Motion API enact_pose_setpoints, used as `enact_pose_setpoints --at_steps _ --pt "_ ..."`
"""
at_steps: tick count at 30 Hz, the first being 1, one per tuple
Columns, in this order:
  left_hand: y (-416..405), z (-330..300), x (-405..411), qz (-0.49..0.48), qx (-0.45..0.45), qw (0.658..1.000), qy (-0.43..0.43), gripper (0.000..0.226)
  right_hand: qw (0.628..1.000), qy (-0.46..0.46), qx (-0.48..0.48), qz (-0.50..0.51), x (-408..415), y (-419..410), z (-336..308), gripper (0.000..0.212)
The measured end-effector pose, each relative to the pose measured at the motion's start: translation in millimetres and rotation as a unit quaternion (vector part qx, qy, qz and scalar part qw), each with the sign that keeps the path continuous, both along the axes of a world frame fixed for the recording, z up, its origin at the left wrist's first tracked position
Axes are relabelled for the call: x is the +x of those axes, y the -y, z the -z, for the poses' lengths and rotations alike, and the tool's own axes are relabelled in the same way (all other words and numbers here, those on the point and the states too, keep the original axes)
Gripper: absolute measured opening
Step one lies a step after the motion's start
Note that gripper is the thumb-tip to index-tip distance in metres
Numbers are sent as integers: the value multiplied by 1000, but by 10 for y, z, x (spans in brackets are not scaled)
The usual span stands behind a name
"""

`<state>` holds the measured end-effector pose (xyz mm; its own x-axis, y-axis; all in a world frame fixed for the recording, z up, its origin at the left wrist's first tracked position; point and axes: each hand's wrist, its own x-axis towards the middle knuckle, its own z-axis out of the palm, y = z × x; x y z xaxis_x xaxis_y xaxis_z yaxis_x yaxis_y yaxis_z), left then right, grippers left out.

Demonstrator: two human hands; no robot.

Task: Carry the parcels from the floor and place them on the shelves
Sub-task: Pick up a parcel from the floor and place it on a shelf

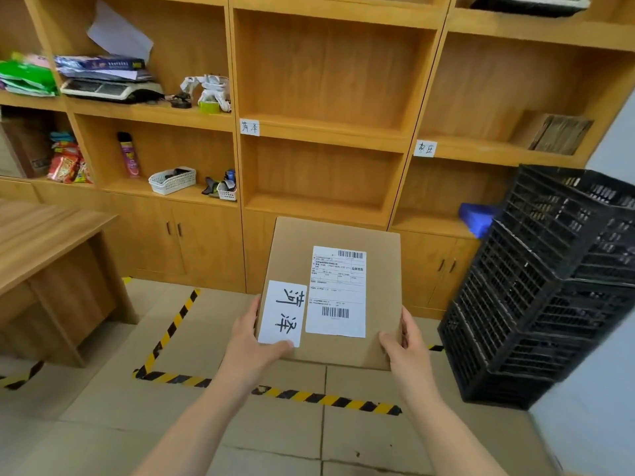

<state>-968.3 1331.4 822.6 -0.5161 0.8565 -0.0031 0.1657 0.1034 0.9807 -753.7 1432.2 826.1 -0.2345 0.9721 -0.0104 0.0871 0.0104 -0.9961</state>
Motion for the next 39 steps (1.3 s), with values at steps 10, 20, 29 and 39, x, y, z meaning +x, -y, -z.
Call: enact_pose_setpoints --at_steps 10,20,29,39 --pt "-1880 26 -735 -34 -3 999 -1 98 999 -17 9 -33 -831 -2014 -44 61" --pt "-3144 -96 -1558 -106 37 991 -73 77 997 0 29 -73 -1895 -3461 -106 63" --pt "-4114 -186 -2806 -110 56 987 -98 97 996 4 58 -67 -3208 -4391 -187 66" --pt "-5150 -346 -4612 -77 109 981 -143 71 993 21 108 -36 -4911 -5306 -349 58"
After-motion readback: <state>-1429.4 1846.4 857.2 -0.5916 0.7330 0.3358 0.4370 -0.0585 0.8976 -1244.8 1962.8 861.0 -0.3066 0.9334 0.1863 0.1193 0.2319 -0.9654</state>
